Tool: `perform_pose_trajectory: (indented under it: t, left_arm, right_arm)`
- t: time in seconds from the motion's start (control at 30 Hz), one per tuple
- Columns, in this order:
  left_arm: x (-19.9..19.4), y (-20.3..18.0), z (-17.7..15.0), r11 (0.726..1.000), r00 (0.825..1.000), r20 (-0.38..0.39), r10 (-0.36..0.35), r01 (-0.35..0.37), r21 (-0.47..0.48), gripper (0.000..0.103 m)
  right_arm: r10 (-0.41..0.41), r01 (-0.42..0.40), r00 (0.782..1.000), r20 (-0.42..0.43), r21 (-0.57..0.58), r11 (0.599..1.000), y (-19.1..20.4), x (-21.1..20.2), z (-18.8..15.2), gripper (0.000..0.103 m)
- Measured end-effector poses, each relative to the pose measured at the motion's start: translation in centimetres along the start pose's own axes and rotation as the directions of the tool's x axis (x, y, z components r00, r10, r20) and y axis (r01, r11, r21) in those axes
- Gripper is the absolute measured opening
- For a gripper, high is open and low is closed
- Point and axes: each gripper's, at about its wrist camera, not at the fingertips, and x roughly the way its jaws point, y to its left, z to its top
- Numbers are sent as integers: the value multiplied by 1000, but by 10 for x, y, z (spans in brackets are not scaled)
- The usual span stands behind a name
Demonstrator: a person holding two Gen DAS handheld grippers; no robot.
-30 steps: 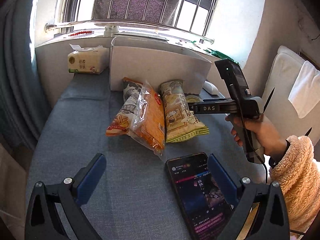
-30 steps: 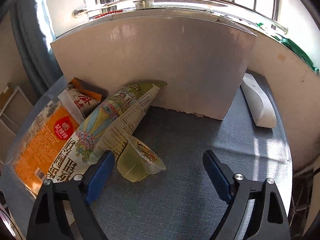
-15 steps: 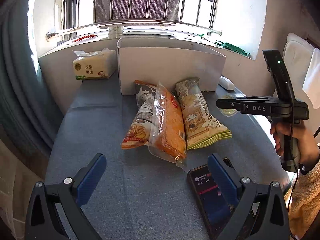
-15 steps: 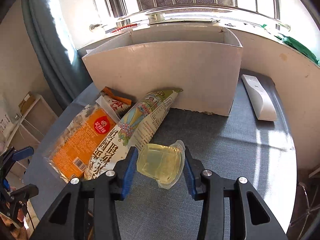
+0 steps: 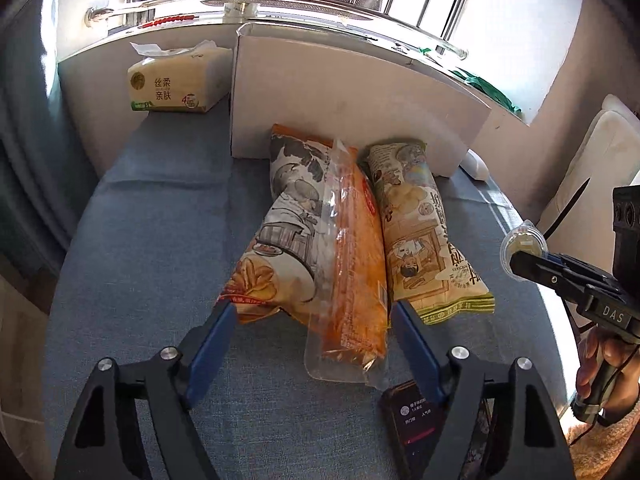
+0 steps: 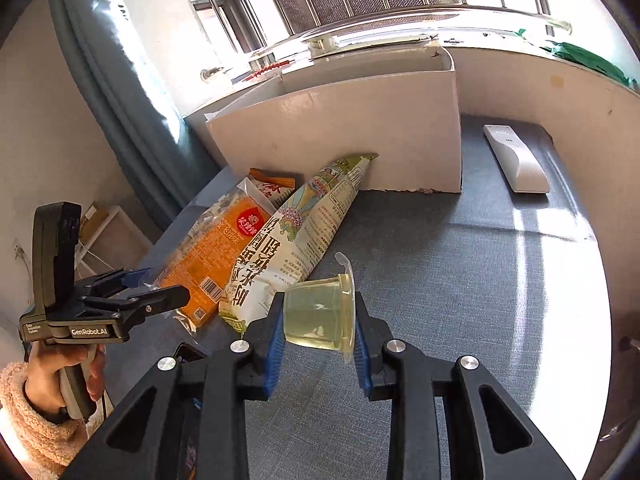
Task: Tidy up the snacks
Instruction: 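Grasp the second jelly cup with the right gripper while the left grasps the orange bread bag, then carry the cup and bread bag into the white box and open both grippers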
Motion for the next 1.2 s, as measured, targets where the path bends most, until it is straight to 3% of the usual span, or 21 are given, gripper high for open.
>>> perform_pose_trajectory:
  t: [0.07, 0.1, 0.17, 0.2, 0.47, 0.73, 0.83, 0.87, 0.93, 1.2]
  left_arm:
    - [-3, -1, 0, 1000, 1000, 14, 8, -8, 8, 61]
    - [-4, -3, -1, 1000, 1000, 19, 16, -16, 21, 59]
    - [-8, -11, -1, 997, 999, 42, 33, -36, 64, 37]
    - [-9, -17, -1, 995, 998, 48, 49, -53, 88, 35]
    - [4, -42, 21, 980, 998, 36, 49, -55, 189, 35]
    - [34, -57, 43, 973, 999, -37, 23, -14, 228, 39]
    - [40, -54, 46, 980, 998, -56, -19, 30, 198, 26]
    - [36, -49, 46, 983, 998, -42, -51, 58, 173, 21]
    - [27, -41, 47, 987, 999, -11, -45, 46, 154, 15]
    - [-37, -14, 61, 991, 985, 146, -92, 76, 111, 14]
  right_arm:
    - [-2, 2, 1000, 5, -2, 1000, 3, -4, -3, 32]
    - [-5, 5, 1000, 13, -1, 1000, 3, -6, -5, 32]
    - [12, -12, 1000, 16, 5, 1000, 4, -7, -7, 32]
    - [6, -7, 1000, 20, 1, 1000, 5, -9, -7, 32]
    - [26, -26, 999, 20, -3, 1000, 9, -10, -11, 32]
    - [20, -20, 1000, 17, 7, 1000, 7, -8, -12, 32]
    - [20, -20, 1000, 12, 6, 1000, 8, -6, -13, 32]
    - [23, -23, 1000, 12, 6, 1000, 9, -6, -13, 32]
    - [22, -22, 1000, 17, 4, 1000, 9, -8, -12, 32]
    - [17, -16, 999, 44, -17, 1000, 12, -14, 10, 32]
